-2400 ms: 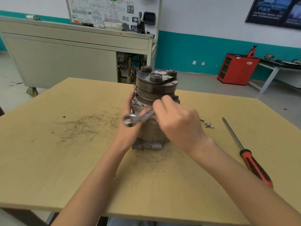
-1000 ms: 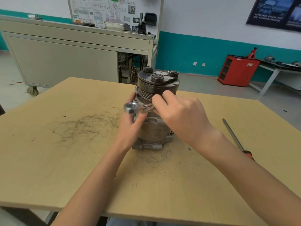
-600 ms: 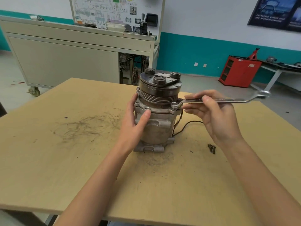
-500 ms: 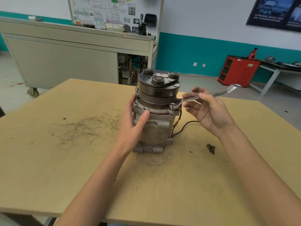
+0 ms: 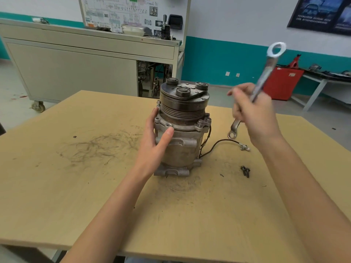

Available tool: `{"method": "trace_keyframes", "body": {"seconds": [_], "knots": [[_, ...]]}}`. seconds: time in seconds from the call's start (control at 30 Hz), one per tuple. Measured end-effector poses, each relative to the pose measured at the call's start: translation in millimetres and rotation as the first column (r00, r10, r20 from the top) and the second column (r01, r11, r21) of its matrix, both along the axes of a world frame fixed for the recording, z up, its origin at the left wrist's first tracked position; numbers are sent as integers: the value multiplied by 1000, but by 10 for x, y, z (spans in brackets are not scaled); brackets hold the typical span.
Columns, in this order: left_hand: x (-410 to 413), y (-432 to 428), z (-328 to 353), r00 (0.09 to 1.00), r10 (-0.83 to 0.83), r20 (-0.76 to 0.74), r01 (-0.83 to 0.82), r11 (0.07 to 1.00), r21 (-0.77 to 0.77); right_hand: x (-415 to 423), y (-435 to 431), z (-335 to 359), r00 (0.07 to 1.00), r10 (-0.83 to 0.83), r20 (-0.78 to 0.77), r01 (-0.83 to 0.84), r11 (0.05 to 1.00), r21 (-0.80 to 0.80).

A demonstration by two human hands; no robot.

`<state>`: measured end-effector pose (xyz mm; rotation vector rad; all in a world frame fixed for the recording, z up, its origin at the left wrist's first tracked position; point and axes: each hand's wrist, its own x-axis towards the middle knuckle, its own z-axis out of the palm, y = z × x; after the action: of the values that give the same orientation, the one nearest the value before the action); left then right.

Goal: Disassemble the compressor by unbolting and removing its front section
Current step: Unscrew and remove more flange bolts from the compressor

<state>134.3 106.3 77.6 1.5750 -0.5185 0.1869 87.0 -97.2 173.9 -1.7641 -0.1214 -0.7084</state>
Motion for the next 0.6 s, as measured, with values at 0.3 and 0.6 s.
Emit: {"method": "trace_keyframes", "body": {"seconds": [0.3, 0.6], "knots": [[-3, -5, -2, 1000, 5, 15, -5, 1000, 9, -62, 339, -210, 968, -251, -9, 184, 733, -655], [19, -6, -19, 1000, 9, 21, -9, 1000, 5, -91, 336, -76, 969, -244, 36, 214, 756, -619]]}}
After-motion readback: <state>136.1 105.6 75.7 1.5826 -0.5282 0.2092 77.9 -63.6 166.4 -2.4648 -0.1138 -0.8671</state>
